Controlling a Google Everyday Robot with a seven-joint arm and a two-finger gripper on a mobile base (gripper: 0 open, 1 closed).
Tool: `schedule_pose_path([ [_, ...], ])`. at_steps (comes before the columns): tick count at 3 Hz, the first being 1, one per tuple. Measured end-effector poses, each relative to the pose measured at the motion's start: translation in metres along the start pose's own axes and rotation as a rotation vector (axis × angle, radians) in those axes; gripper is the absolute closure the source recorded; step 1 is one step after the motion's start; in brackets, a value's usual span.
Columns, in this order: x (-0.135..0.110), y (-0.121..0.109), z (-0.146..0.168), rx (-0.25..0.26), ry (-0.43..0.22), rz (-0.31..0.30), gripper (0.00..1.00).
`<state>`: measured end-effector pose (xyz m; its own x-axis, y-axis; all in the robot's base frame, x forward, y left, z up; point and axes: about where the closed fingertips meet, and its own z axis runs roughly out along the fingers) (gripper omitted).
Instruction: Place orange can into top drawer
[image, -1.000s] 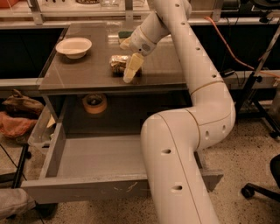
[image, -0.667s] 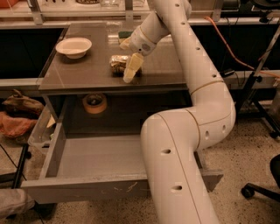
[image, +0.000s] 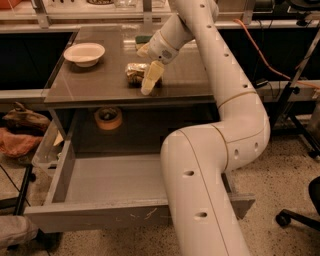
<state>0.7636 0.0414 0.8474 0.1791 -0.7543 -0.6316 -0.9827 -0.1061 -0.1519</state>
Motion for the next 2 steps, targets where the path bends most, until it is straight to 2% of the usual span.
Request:
schedule_pose_path([
  [1, 0.000, 0.000, 0.000, 0.000, 0.000, 0.000, 0.00],
  [2, 0.001, -0.012, 0.005, 0.037, -0.008, -0.014, 0.00],
])
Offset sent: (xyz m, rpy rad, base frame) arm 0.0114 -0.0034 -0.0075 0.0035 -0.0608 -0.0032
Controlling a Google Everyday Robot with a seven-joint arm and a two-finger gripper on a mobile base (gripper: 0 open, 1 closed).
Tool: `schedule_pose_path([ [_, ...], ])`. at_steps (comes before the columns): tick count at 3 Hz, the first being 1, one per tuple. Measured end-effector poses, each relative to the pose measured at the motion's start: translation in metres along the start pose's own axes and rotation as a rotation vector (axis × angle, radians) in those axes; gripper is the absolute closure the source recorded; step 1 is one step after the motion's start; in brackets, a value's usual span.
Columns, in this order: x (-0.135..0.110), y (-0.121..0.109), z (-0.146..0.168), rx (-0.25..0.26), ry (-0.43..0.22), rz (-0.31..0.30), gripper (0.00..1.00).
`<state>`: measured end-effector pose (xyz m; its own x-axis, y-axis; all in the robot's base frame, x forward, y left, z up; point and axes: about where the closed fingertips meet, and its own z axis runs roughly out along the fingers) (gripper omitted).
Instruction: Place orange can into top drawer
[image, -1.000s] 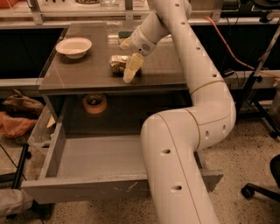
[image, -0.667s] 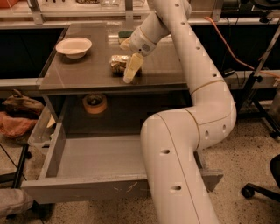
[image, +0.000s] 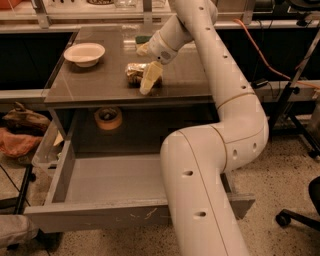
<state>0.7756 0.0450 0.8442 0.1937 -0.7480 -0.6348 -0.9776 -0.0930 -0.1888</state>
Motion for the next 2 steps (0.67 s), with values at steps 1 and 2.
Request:
schedule_pose_path([
  [1, 0.0043, -0.0123, 0.0240, 0.020, -0.030, -0.031, 0.00],
  [2, 0.0006, -0.0122, 0.0259, 0.017, -0.032, -0.033, 0.00],
])
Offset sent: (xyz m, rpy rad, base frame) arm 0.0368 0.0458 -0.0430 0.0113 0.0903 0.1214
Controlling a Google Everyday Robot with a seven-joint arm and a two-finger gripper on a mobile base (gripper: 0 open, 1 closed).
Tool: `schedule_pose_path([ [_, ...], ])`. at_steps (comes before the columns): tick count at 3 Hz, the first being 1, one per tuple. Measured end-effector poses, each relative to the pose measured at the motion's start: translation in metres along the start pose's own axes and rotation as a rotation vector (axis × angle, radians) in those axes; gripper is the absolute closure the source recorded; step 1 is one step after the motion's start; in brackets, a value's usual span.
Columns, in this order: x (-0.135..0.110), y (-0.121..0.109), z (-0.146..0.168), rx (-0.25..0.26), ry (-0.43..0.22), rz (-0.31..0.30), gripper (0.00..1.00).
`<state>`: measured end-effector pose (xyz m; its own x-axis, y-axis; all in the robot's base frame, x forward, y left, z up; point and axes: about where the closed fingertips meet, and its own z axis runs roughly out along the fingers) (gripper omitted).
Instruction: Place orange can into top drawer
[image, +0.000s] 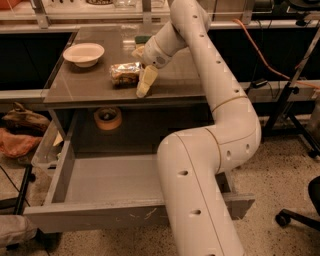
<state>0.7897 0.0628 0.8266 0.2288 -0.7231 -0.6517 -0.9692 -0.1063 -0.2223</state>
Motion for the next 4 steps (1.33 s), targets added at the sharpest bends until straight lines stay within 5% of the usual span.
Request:
schedule_pose_path([
  [1, -0.0315, 0.0080, 0.0241, -0.064, 0.026, -0.019, 0.00],
  [2, -0.0317, 0.0080, 0.0245, -0.065, 0.026, -0.019, 0.00],
  [4, -0.0317, 0.0079, 0.0245, -0.064, 0.026, -0.019, 0.38],
])
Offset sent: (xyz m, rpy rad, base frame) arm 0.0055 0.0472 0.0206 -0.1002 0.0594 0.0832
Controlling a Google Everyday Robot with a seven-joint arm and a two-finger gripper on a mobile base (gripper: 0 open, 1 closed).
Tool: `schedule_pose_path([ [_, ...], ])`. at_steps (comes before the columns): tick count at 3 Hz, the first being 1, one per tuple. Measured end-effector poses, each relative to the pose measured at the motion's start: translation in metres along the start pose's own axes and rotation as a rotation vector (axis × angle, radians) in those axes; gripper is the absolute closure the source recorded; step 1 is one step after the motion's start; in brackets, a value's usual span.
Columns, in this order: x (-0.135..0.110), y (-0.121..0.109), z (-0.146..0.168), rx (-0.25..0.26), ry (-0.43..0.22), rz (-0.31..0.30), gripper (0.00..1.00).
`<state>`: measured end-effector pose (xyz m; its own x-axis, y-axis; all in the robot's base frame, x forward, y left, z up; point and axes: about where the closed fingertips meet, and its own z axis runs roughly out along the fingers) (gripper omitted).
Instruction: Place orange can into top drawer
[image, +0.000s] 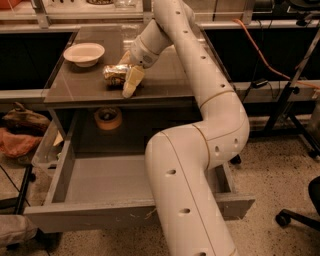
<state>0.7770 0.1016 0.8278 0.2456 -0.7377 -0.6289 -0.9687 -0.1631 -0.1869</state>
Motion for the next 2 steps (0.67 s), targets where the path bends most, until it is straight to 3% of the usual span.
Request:
schedule_pose_path([
  [1, -0.005, -0.007, -0.004, 0.031, 0.000, -0.004, 0.62],
  [2, -0.021, -0.019, -0.027, 0.103, 0.029, -0.024, 0.85],
])
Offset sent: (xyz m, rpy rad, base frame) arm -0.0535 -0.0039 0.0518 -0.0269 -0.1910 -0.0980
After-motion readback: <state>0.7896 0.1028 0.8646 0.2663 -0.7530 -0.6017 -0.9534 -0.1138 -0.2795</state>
